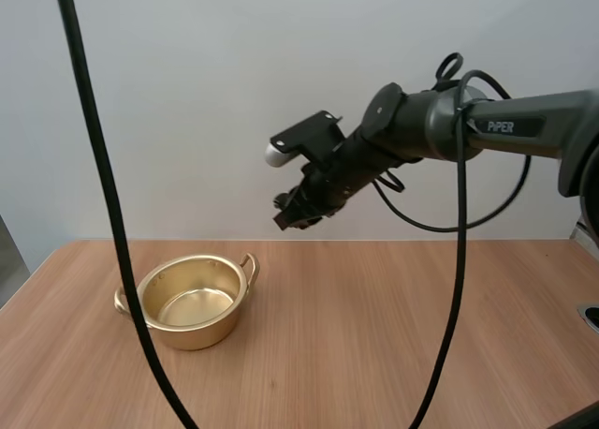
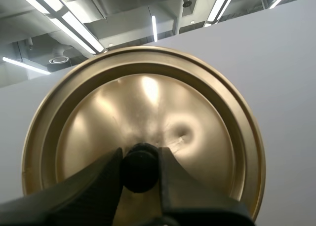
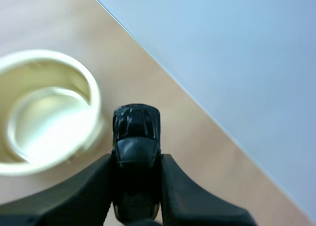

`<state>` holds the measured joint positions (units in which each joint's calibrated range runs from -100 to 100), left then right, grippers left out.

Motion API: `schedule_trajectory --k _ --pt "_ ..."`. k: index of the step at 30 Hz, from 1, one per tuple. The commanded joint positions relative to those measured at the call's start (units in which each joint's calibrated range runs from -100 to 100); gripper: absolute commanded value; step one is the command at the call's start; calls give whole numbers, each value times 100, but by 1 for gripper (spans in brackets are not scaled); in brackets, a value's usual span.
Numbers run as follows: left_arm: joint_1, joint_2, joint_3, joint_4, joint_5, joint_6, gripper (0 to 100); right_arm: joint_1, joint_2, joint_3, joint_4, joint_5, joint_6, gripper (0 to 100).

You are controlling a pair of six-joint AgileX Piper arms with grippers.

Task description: Open the pot, put the car inside, and close it

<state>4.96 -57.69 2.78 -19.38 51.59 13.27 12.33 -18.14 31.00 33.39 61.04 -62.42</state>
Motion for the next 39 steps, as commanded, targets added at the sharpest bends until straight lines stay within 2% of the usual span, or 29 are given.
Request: schedule_trajectory --k 1,7,10,12,22,31,33,35,36,37,39 --pt "2 -2 -189 55 121 122 0 537 87 -204 794 -11 -474 0" --pt "2 -19 -672 88 204 184 0 1039 621 -478 766 -30 -474 0" --pt "2 -24 -825 111 305 184 0 1192 1030 -478 477 -90 -410 0" --pt "2 -34 -873 111 473 184 0 1239 1392 -489 230 -203 -248 0" --pt "2 -34 -886 111 580 184 0 1248 2535 -489 29 -420 -350 0" --pt "2 -34 -886 111 601 184 0 1486 2715 -489 -83 -1133 -466 1" --pt "2 -34 -886 111 622 184 0 1567 2715 -489 -157 -1358 -466 31" --pt "2 -34 -886 111 679 184 0 1627 2715 -489 -169 -1604 -414 69" --pt "2 -34 -886 111 737 184 0 1647 2715 -489 -201 -1728 -355 81" --pt "2 -34 -886 111 794 184 0 1672 2715 -489 -308 -1889 -255 89" --pt "2 -34 -886 111 832 184 0 1700 2715 -489 -585 -2054 -95 88"
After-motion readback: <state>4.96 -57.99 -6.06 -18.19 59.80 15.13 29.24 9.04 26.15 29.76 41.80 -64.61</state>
